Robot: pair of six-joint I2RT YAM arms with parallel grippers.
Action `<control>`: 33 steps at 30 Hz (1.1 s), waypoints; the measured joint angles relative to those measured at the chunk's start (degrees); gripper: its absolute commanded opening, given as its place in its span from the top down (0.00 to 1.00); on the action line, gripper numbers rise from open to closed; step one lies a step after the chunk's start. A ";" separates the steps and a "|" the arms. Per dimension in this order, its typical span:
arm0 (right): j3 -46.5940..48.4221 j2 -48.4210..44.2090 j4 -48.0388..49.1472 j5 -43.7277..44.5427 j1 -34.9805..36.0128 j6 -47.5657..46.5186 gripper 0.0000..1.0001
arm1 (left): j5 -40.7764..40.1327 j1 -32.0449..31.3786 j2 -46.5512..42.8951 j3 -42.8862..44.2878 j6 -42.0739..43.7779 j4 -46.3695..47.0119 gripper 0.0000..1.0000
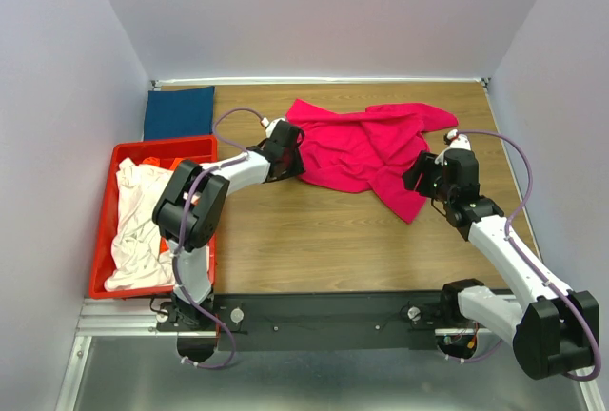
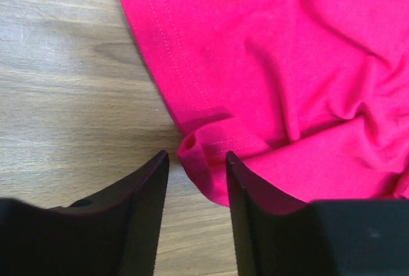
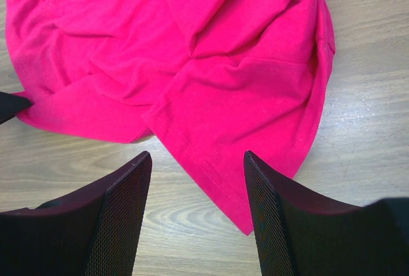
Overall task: Fold and stack the t-shirts
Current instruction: Flatten the tshirt out
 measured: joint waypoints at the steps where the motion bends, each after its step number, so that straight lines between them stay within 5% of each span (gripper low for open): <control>1: 0.00 -0.04 0.00 0.00 0.00 0.00 0.33 | -0.02 0.00 0.17 0.00 -0.07 -0.07 0.61; 3: 0.00 -0.11 0.00 0.00 0.00 0.00 0.33 | -0.24 0.00 0.28 0.00 -0.24 -0.13 0.68; 7: 0.00 -0.33 0.00 0.00 0.00 0.00 0.33 | -0.96 -0.02 0.28 0.00 -0.79 -0.11 1.00; 24: -1.01 1.07 -6.47 6.49 0.00 4.98 0.33 | -13.03 -0.35 -13.81 1.75 5.20 -5.22 1.00; 33: -2.97 6.91 -6.23 -5.64 0.00 13.18 0.36 | -12.96 -0.37 -14.27 -1.84 5.57 -4.13 1.00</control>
